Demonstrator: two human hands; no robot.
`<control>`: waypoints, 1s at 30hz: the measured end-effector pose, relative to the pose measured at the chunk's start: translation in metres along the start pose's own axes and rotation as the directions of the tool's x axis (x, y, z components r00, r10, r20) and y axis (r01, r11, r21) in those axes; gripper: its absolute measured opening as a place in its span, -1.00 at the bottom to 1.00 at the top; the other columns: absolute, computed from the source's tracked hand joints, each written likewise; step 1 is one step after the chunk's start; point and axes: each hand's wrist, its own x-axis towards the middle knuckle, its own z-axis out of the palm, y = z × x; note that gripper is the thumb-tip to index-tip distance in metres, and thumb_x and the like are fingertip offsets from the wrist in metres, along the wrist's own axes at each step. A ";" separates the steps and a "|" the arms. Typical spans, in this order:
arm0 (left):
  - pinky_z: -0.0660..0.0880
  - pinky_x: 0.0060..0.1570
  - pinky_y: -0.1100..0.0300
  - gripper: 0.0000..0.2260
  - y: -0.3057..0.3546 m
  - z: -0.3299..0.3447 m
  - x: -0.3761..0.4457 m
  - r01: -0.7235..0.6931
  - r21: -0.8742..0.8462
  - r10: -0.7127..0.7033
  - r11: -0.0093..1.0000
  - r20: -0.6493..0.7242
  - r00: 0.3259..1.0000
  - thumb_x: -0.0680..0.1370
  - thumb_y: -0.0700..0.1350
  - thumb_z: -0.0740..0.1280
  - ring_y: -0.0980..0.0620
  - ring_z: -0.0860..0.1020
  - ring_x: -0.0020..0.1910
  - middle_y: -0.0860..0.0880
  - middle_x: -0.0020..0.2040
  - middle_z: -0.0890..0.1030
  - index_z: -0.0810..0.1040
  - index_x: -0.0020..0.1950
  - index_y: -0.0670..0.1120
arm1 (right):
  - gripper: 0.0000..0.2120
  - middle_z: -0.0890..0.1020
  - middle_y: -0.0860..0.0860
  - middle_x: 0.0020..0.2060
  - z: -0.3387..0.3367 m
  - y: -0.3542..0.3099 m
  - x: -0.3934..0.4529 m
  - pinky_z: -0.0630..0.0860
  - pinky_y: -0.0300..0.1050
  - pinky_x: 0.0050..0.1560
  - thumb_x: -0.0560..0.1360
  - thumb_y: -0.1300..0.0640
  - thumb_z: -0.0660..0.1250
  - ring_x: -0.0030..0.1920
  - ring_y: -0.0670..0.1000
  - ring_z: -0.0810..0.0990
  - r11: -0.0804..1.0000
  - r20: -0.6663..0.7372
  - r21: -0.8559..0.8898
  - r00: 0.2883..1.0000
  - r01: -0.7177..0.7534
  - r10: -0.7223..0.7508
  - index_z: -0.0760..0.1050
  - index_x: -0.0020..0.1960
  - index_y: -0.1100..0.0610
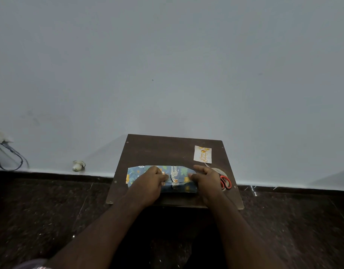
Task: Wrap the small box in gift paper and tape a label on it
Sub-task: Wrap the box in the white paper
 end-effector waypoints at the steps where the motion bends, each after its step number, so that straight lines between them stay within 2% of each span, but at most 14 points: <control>1: 0.44 0.12 0.19 -0.67 0.000 0.000 0.000 -0.002 -0.001 0.002 1.000 -0.001 1.000 0.66 -0.14 0.20 0.01 0.50 0.18 0.00 0.23 0.46 0.53 0.41 0.00 | -0.72 0.66 0.11 0.03 0.000 -0.001 0.003 0.67 0.18 0.04 0.44 0.31 0.50 0.00 0.13 0.69 1.000 -0.001 0.027 1.000 0.001 -0.001 0.60 0.11 0.14; 6: 0.43 0.12 0.21 -0.67 -0.001 0.001 0.001 -0.009 -0.011 0.009 1.000 -0.010 1.000 0.66 -0.14 0.21 0.02 0.49 0.19 0.00 0.24 0.47 0.53 0.41 0.01 | -0.71 0.63 0.11 0.10 -0.003 -0.003 0.012 0.68 0.17 0.00 0.45 0.35 0.46 0.03 0.16 0.68 0.999 -0.001 0.037 1.000 -0.023 0.023 0.60 0.08 0.05; 10: 0.43 0.14 0.21 -0.67 -0.003 0.003 0.003 -0.011 -0.012 0.011 1.000 -0.015 1.000 0.67 -0.13 0.21 0.03 0.49 0.19 0.00 0.25 0.47 0.52 0.42 0.01 | -0.67 0.58 0.10 0.10 -0.002 -0.004 0.014 0.68 0.19 -0.01 0.51 0.35 0.40 0.07 0.19 0.65 0.981 0.096 0.109 0.984 -0.159 0.149 0.54 0.24 0.12; 13: 0.43 0.13 0.22 -0.67 -0.005 0.004 0.002 -0.012 -0.007 0.012 1.000 -0.012 1.000 0.66 -0.13 0.21 0.03 0.48 0.20 0.01 0.25 0.47 0.52 0.42 0.01 | -0.63 0.59 0.13 0.17 -0.002 -0.008 0.016 0.69 0.06 -0.16 0.52 0.29 0.43 0.06 0.17 0.66 0.978 0.104 0.115 0.981 -0.176 0.164 0.50 0.30 0.12; 15: 0.43 0.14 0.22 -0.67 -0.004 0.004 0.003 -0.015 -0.005 0.015 1.000 -0.013 1.000 0.67 -0.13 0.21 0.03 0.48 0.20 0.01 0.25 0.46 0.52 0.43 0.02 | -0.63 0.57 0.12 0.20 0.000 -0.008 0.019 0.69 0.04 -0.21 0.52 0.33 0.42 0.06 0.17 0.66 0.982 0.074 0.116 0.987 -0.151 0.143 0.51 0.28 0.10; 19: 0.41 0.14 0.24 -0.67 -0.004 0.004 0.003 -0.009 -0.016 0.009 1.000 -0.025 1.000 0.67 -0.11 0.21 0.03 0.48 0.21 0.01 0.26 0.46 0.52 0.43 0.02 | -0.69 0.56 0.11 0.20 0.001 -0.005 0.021 0.69 0.20 -0.09 0.51 0.37 0.40 0.09 0.21 0.66 0.978 0.047 0.162 0.991 -0.128 0.122 0.53 0.10 -0.01; 22: 0.41 0.12 0.23 -0.68 -0.003 0.004 0.002 -0.013 -0.018 0.012 1.000 -0.027 1.000 0.67 -0.13 0.21 0.02 0.48 0.20 -0.01 0.24 0.47 0.53 0.41 0.00 | -0.64 0.60 0.16 0.16 0.001 -0.003 0.019 0.68 0.25 -0.06 0.47 0.31 0.47 0.06 0.23 0.68 0.969 0.039 0.186 0.986 -0.164 0.159 0.51 0.22 0.09; 24: 0.44 0.16 0.19 -0.68 -0.002 0.004 0.002 -0.013 -0.016 0.012 1.000 -0.024 1.000 0.66 -0.14 0.22 -0.01 0.49 0.21 -0.03 0.25 0.47 0.54 0.41 -0.02 | -0.53 0.61 0.17 0.14 -0.001 -0.006 0.018 0.68 0.22 -0.07 0.42 0.29 0.54 0.03 0.23 0.69 0.974 0.051 0.160 0.987 -0.158 0.152 0.48 0.28 0.16; 27: 0.45 0.19 0.14 -0.68 -0.001 0.004 0.001 -0.007 -0.023 0.007 1.000 -0.022 1.000 0.65 -0.14 0.22 -0.03 0.50 0.22 -0.04 0.25 0.48 0.55 0.39 -0.03 | -0.60 0.66 0.10 -0.02 -0.005 -0.016 0.010 0.66 -0.02 -0.21 0.42 0.37 0.51 -0.08 0.10 0.70 0.999 0.016 0.017 0.999 -0.041 0.040 0.51 0.20 0.17; 30: 0.45 0.18 0.15 -0.68 0.000 0.003 0.001 -0.001 -0.025 0.000 1.000 -0.024 1.000 0.65 -0.14 0.22 -0.03 0.50 0.21 -0.04 0.24 0.49 0.55 0.40 -0.03 | -0.66 0.68 0.06 -0.10 -0.007 -0.021 0.003 0.62 -0.07 -0.09 0.43 0.37 0.47 -0.07 0.04 0.67 0.976 -0.091 -0.187 0.988 0.110 -0.129 0.57 0.19 0.22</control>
